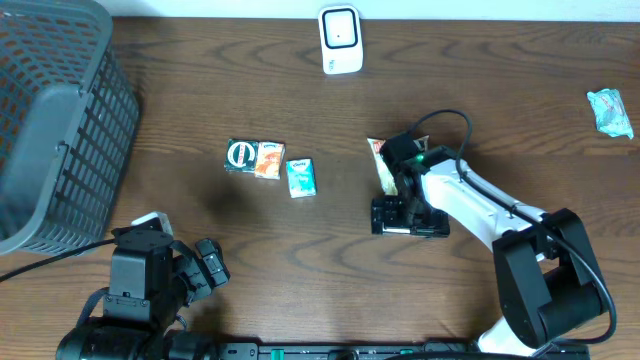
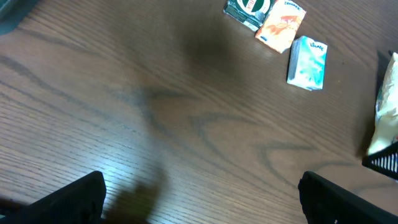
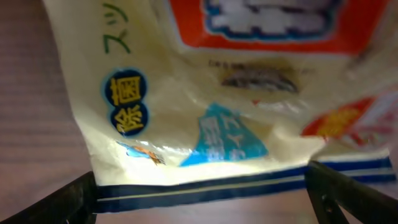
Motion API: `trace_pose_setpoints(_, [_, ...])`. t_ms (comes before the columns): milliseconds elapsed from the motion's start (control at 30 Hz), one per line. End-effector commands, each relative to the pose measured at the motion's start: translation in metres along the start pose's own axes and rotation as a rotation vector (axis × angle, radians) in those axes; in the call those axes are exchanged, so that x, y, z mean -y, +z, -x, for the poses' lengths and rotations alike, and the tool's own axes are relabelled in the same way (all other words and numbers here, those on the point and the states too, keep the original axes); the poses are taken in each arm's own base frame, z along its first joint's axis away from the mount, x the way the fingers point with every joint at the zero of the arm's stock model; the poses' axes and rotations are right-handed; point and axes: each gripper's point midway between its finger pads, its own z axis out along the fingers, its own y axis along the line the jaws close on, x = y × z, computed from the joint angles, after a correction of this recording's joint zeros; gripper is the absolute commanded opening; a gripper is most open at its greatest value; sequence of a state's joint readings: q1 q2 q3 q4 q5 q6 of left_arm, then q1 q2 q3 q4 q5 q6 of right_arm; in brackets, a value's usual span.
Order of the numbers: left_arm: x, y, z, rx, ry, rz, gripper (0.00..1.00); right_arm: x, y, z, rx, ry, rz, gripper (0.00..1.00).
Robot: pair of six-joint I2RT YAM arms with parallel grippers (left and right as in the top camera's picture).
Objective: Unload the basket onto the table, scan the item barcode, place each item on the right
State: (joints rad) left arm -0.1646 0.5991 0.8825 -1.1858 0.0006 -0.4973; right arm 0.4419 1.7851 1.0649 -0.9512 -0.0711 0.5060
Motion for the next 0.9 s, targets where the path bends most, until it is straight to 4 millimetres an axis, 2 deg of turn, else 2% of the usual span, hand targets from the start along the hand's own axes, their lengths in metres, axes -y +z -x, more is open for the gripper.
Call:
trace_pose_setpoints(0, [-0.002,0.000,0.000,0.005,0.000,0.009,0.98,-0.001,-0.027,0.010,0.020,0.000,0.007,0.99])
trace_pose_setpoints(100, [-0.002,0.000,0.000,0.005,0.000,0.009,0.97,0.000,-0.053,0.022,0.040,-0.014,0.008,0.99])
trace_pose_setpoints(200, [-0.002,0.000,0.000,0.005,0.000,0.009,0.98,-0.005,-0.087,0.052,0.141,-0.054,0.047,0.99])
trace_pose_setpoints(300, [-0.002,0.000,0.000,0.005,0.000,0.009,0.98,-0.009,-0.105,0.070,0.210,-0.049,0.077,0.94])
trace_pose_setpoints(433, [-0.002,0.000,0.000,0.005,0.000,0.009,0.98,-0.011,-0.122,0.104,0.353,-0.079,0.092,0.89])
trace_pose_setpoints(533, [-0.002,0.000,0.000,0.005,0.000,0.009,0.98,-0.009,-0.127,0.127,0.446,-0.064,0.081,0.76])
trace_pose_setpoints(633, [-0.002,0.000,0.000,0.005,0.000,0.009,0.98,-0.013,-0.129,0.143,0.516,-0.086,0.087,0.70])
trace_pose_setpoints(733, [-0.002,0.000,0.000,0.005,0.000,0.009,0.98,-0.014,-0.120,0.147,0.528,-0.091,0.090,0.65])
trace_pose_setpoints(867, [-0.002,0.000,0.000,0.005,0.000,0.009,0.98,-0.011,-0.096,0.144,0.497,-0.089,0.079,0.56])
